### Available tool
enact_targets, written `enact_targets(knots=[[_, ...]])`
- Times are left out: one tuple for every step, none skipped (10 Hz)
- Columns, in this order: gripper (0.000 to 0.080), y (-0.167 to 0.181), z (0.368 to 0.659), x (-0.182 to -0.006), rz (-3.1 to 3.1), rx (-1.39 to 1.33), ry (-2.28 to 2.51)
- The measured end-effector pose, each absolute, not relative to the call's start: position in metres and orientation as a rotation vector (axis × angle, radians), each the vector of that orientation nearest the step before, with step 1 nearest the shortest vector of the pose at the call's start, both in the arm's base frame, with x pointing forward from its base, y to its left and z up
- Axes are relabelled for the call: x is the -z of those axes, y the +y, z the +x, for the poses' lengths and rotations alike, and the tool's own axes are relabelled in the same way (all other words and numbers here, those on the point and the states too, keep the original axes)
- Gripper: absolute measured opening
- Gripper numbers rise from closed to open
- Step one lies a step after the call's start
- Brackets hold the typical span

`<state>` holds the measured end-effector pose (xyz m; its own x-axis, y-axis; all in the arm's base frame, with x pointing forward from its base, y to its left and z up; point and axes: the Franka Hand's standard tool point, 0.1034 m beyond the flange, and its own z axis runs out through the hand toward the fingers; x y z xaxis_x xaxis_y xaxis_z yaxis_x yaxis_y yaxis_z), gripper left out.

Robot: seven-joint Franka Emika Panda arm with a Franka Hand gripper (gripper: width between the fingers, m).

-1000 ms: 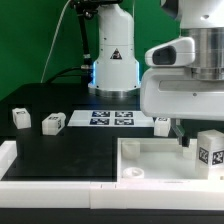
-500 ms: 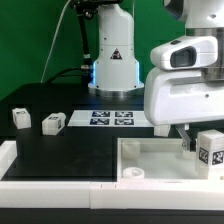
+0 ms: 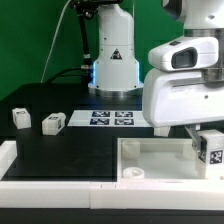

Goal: Assemble one leg

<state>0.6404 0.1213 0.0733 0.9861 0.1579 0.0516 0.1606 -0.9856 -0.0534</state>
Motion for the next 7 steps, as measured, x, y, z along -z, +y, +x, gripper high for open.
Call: enact_targets(knots=[[0.029, 0.1209, 0.6405, -0.0732, -3.078, 0.07, -0.167], [0.029, 0.1197, 0.6408, -0.0731, -3.081, 0.067, -0.042], [0.029, 0.1187, 0.6413, -0.073, -3.067, 0.058, 0.21], [0.029, 0.1173, 0.6414, -0.0728, -3.031, 0.047, 0.499], [0.029, 0.1155, 0.6418, -0.0725, -2.974, 0.042, 0.755], [0.029, 0.1139, 0.6416, -0.0725, -2.903, 0.04, 0.971], [0.029, 0.1139, 0.6409, -0.0726, -2.847, 0.024, 1.133]])
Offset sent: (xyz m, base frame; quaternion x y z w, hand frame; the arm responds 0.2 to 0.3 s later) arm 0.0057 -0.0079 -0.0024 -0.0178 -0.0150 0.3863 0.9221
